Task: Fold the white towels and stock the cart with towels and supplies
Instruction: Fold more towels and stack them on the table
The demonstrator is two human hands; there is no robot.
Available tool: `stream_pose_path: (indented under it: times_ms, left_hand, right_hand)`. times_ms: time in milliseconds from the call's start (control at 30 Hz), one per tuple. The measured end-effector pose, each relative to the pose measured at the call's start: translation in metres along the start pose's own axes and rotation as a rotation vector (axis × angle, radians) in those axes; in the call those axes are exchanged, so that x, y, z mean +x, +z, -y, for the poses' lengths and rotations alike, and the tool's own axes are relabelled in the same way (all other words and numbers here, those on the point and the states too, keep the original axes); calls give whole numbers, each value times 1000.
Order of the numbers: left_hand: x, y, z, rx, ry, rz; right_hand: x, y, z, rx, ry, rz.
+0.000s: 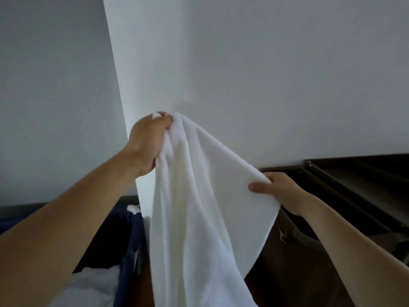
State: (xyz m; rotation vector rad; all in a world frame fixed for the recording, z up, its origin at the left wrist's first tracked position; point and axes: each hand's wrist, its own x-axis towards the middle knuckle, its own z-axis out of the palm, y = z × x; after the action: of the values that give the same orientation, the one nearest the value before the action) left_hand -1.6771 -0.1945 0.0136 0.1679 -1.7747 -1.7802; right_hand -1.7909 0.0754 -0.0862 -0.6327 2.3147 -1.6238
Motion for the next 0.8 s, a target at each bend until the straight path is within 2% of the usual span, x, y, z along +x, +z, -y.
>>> stream_pose_path:
  times_ms: [67, 133, 200, 333, 433, 600, 700, 800]
  left_hand:
    - [-2, -3, 19, 256, -58, 148]
    - [-9, -2, 52, 535, -85, 369]
    - [-18, 1, 81, 643, -96, 538]
    - [-37, 20, 96, 449, -179, 640]
    - [-43, 27, 96, 347, -265, 723]
    - [-33, 25, 91, 571, -45, 471]
    - [-16, 12, 79, 455, -68, 219]
    - [-4, -4, 79, 420, -127, 151]
  right_hand:
    - [-1, -7, 3, -52, -15, -27]
    - [1, -8, 11, -171, -56, -17]
    - [2, 1, 22, -298, -108, 25]
    - [2, 30, 46, -428, -214, 106]
    - [2, 40, 58, -430, -255, 86]
    - [5, 32, 50, -417, -166, 96]
    - [5, 14, 34, -384, -77, 32]
    - [0, -6, 20, -275, -25, -15]
